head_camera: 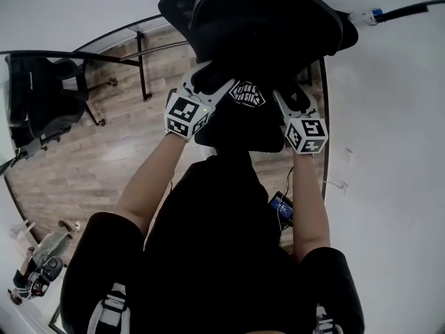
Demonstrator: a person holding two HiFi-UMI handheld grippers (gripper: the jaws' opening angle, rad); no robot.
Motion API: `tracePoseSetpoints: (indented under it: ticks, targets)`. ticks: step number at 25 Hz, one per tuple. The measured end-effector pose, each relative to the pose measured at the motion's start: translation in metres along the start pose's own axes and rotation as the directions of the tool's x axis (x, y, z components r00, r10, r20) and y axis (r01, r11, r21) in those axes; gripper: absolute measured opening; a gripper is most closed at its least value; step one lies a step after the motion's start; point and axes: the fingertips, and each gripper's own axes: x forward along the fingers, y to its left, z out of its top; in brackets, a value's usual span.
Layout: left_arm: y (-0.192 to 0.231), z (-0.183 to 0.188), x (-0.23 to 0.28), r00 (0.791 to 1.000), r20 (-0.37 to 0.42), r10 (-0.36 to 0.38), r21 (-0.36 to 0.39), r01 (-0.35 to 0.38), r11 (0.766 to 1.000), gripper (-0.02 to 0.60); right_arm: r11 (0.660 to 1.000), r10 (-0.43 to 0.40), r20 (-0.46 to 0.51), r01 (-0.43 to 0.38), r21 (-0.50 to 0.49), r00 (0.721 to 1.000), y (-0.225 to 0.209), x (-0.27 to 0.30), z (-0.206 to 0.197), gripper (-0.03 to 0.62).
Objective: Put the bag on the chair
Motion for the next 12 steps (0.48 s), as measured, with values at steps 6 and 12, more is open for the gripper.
tracePoseSetpoints:
  ticks: [6,12]
  targets:
    - [-0.032,0.052,-0.058,0.996,0.069,-0.062,0.06,0.057,0.997,0.209,0.996,0.089,0.143,-0.09,-0.002,0.986,0.074,-0.051,0.06,0.188]
    - [-0.071,0.088,-0.112,0.983,0.115,-0.143,0.115,0.13,0.985,0.118,0.993,0.12,0.283,-0.109,-0.056,0.952,0.128,-0.101,0.113,0.107]
